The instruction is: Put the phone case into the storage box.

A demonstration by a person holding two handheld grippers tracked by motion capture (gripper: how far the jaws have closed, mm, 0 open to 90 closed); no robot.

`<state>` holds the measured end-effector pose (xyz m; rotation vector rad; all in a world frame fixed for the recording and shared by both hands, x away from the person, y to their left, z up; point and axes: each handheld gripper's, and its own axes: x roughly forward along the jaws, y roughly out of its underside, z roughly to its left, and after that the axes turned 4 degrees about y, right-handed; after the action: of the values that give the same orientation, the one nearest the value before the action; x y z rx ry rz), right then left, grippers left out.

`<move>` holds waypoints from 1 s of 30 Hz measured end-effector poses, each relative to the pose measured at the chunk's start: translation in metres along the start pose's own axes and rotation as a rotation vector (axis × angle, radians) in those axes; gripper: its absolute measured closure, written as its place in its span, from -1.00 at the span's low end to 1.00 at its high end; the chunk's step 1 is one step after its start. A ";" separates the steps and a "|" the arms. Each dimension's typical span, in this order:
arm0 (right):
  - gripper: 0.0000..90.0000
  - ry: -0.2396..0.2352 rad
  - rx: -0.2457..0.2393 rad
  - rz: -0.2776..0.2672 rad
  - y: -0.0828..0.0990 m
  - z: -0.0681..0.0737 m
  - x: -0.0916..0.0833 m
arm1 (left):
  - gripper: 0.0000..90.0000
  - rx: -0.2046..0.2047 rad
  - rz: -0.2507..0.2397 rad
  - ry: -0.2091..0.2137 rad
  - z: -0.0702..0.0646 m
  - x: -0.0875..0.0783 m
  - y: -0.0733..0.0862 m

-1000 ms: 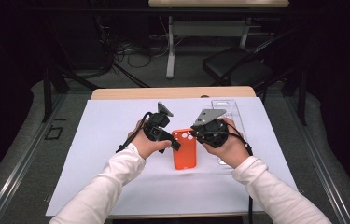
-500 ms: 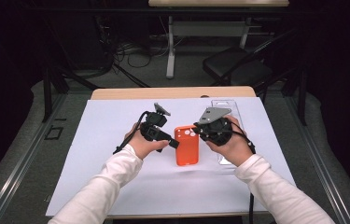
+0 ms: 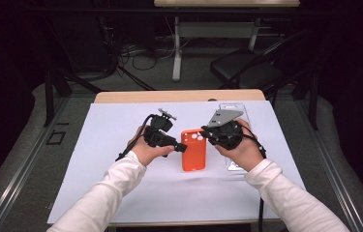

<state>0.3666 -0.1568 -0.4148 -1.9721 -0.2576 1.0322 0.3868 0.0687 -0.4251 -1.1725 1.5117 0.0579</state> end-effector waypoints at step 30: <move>0.81 0.020 -0.054 -0.057 0.004 -0.007 -0.011 | -0.30 0.039 -0.121 0.067 0.003 -0.011 0.026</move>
<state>0.3639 -0.1688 -0.4096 -2.0109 -0.3315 0.9775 0.3693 0.0903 -0.4319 -1.2425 1.4902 -0.0926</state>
